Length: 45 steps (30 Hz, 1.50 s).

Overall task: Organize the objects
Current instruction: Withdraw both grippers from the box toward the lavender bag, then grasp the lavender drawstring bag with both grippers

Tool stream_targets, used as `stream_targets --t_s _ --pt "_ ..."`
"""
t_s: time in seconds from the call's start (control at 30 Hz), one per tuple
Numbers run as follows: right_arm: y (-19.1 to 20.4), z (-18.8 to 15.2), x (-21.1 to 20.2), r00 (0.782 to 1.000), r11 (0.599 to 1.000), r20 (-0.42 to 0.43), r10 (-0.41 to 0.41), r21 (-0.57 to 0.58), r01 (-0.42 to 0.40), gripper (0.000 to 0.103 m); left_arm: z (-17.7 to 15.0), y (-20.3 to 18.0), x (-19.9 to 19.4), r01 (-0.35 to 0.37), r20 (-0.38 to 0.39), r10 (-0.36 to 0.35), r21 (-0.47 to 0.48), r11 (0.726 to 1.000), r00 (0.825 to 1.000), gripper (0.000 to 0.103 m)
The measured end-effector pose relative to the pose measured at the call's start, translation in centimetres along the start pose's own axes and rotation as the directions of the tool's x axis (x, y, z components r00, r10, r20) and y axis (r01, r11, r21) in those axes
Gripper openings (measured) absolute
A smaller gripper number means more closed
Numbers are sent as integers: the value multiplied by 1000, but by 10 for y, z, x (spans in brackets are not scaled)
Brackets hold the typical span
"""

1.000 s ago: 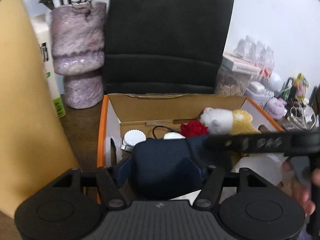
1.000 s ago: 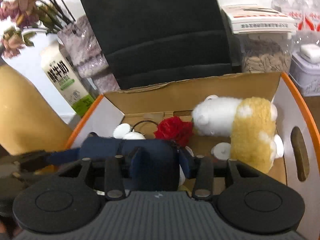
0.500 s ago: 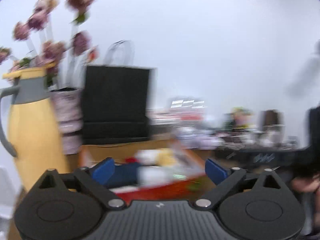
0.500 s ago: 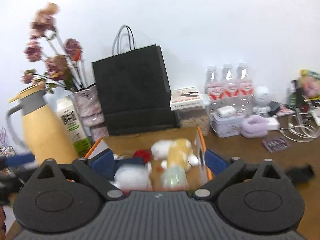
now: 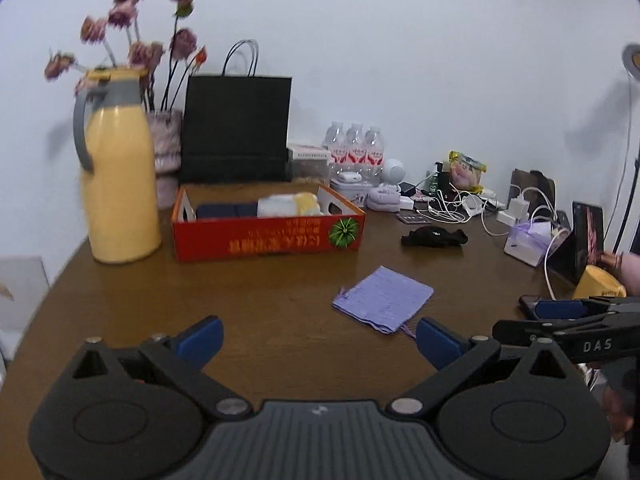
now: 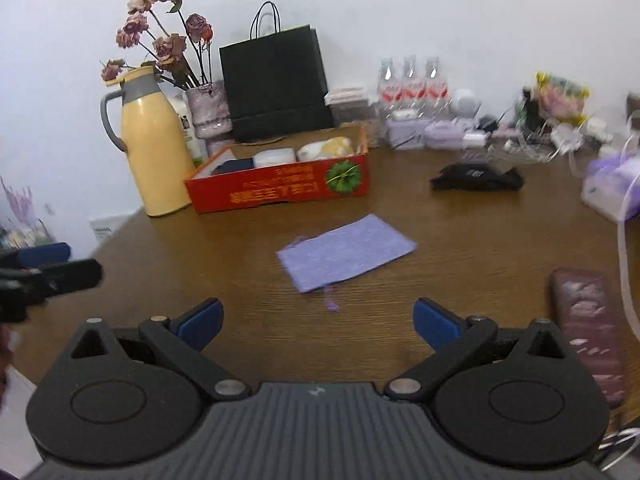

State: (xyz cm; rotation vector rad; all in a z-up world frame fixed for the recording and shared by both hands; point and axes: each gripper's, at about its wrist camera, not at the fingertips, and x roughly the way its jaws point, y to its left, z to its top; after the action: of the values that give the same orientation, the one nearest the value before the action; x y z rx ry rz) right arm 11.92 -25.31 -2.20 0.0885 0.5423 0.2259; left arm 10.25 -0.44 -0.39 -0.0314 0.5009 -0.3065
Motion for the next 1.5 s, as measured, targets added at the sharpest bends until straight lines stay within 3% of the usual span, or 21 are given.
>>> stream_targets --t_s 0.07,0.17,0.27,0.33,0.4,0.5,0.63,0.73,0.77,0.8,0.83,0.87,0.93,1.0,1.07,1.3,1.33,1.37,1.4,1.43,1.5 --pt "-5 4 11 1000 1000 21 4 -6 -4 103 0 -1 17 6 -25 -7 -36 999 1000 103" --pt "-14 12 47 1000 1000 -31 -6 13 7 103 -4 -8 47 -11 -113 9 -14 1000 994 103" --pt "-18 25 95 999 999 -41 -36 -22 35 103 -6 -8 81 31 -152 -32 -15 999 988 102" --pt "-21 35 135 992 993 -61 -108 -46 105 103 -1 -4 111 42 -207 -56 -68 997 977 96" --pt "-25 45 172 983 985 -88 -164 -58 160 98 3 -2 136 41 -245 -65 -104 994 967 82" --pt "-33 56 202 986 991 -107 -131 3 132 93 8 -2 167 44 -268 -71 -106 993 961 69" --pt "-38 55 222 981 990 -138 -138 -4 138 77 13 -4 184 30 -254 -56 -107 994 966 66" --pt "-42 45 218 986 995 -148 -79 42 87 68 13 -7 191 24 -253 -51 -111 994 966 60" --pt "-38 42 209 985 996 -155 -73 48 81 60 12 -7 191 15 -253 -41 -106 994 966 50" --pt "-34 37 195 987 997 -156 -35 61 45 44 11 -7 189 1 -251 -25 -98 995 968 45" --pt "-29 33 181 988 996 -151 32 87 -19 40 10 -5 186 -21 -243 -2 -93 995 970 45" --pt "-24 25 164 984 990 -140 109 101 -95 40 9 -1 182 -40 -230 18 -94 995 973 45" --pt "-15 17 145 980 983 -110 166 97 -156 43 6 5 179 -82 -220 58 -105 991 974 45" --pt "-12 15 137 985 983 -76 157 110 -148 56 5 10 183 -119 -230 93 -103 988 969 45" --pt "-9 17 147 989 990 -83 119 85 -112 58 5 11 186 -173 -227 152 -76 982 962 45" --pt "16 10 171 993 997 -121 -15 -83 5 53 -8 -5 178 -161 -194 160 8 987 968 44" --pt "18 9 169 992 995 -122 -26 -100 14 48 -9 -6 178 -163 -190 160 0 987 969 44" --pt "20 8 165 992 995 -122 -20 -104 7 29 -10 -6 177 -155 -189 152 -3 988 970 35" --pt "19 8 160 990 997 -135 25 -73 -35 11 -10 -8 173 -126 -195 124 -2 992 973 14" --pt "20 5 155 988 997 -144 49 -55 -57 9 -12 -10 170 -99 -204 95 -10 995 974 7" --pt "31 -5 141 991 995 -135 24 -92 -37 8 -17 -12 159 -93 -207 90 -5 996 974 6"
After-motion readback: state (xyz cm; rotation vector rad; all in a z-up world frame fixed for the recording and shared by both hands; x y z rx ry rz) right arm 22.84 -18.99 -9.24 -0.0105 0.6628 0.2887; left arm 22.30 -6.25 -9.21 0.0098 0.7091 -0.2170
